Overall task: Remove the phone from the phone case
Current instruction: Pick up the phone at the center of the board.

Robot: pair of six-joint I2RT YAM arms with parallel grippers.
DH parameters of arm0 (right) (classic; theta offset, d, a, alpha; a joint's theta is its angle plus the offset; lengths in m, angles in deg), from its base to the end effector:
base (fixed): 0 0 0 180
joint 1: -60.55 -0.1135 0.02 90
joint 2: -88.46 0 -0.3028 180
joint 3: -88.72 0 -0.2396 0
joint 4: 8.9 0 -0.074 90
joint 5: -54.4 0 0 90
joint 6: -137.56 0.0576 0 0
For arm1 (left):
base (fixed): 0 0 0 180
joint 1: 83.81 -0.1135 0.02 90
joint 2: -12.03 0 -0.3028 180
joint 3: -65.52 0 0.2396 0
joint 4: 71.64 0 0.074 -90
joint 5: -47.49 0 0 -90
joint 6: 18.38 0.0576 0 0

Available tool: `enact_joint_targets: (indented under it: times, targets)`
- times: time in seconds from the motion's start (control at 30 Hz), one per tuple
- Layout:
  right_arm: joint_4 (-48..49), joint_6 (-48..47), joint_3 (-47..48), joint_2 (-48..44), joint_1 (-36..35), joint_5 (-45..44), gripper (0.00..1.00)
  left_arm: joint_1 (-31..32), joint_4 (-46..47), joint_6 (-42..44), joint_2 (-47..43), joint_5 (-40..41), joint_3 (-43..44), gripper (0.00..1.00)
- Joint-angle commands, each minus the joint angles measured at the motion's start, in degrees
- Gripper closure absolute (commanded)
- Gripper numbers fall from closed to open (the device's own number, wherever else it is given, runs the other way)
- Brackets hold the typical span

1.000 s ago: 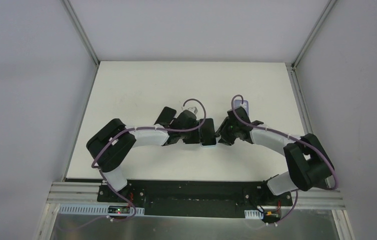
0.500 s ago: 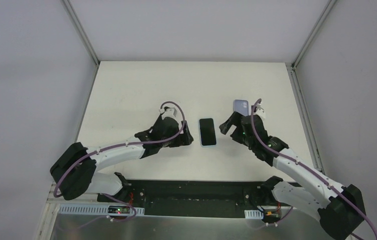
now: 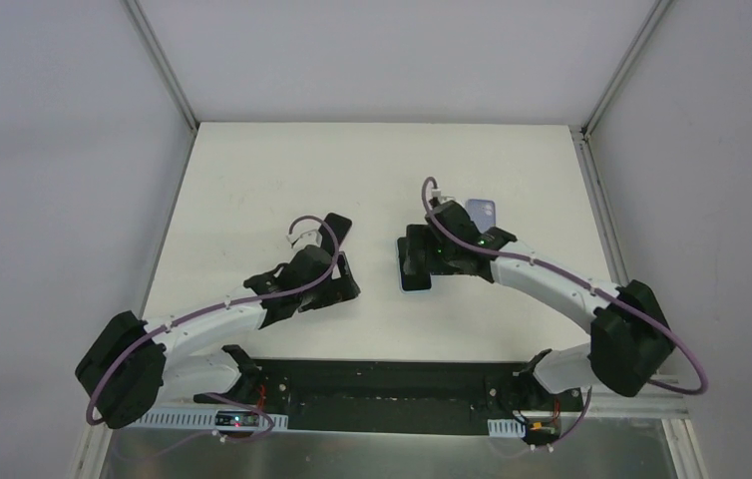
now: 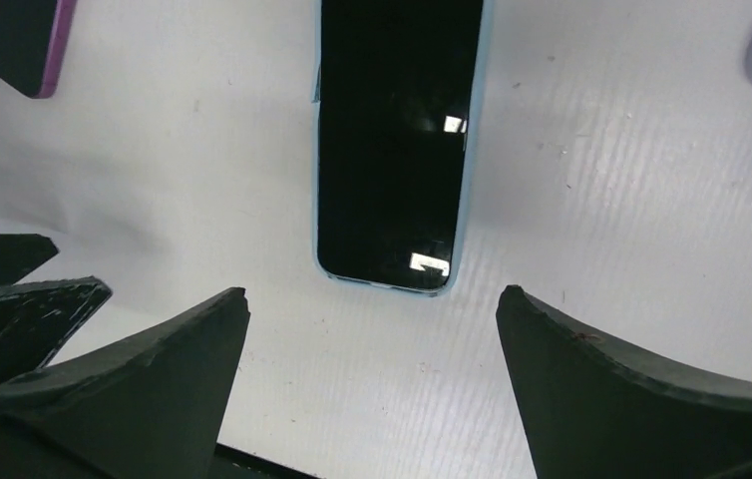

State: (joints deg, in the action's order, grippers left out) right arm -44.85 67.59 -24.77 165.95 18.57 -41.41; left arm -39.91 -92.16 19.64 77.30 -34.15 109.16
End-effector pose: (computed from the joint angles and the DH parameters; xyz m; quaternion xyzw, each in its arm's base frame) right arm 0.2115 0.1825 0.2676 -0.1586 0.9155 0.1484 0.3385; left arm 0.1594 -0.1418 0.2123 -0.0937 0.9073 -0.2557 0.3204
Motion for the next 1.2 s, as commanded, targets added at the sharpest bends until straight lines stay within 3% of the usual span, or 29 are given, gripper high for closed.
enact_joint_targets:
  times: [0.0, 0.13, 0.47, 1.17]
  targets:
    - [-8.47, -6.62, 8.53, 7.77, -2.45, -3.01, 0.01, 0.33, -1.45, 2.7, -4.72, -0.44, -1.85, 0.02]
    - [-12.7, -9.51, 14.45, 15.31, -3.27, -4.81, 0.01, 0.39, -1.54, 4.0, -5.96, -1.01, -2.3, 0.04]
    - [-13.06, -11.85, 18.49, 22.69, -3.28, -4.62, 0.01, 0.38, -1.45, 6.22, -4.04, -2.65, -0.9, 0.05]
    - [-11.75, -4.83, 22.76, 32.12, -1.13, -4.83, 0.01, 0.36, -1.45, 4.5, -5.45, -2.27, -2.49, 0.06]
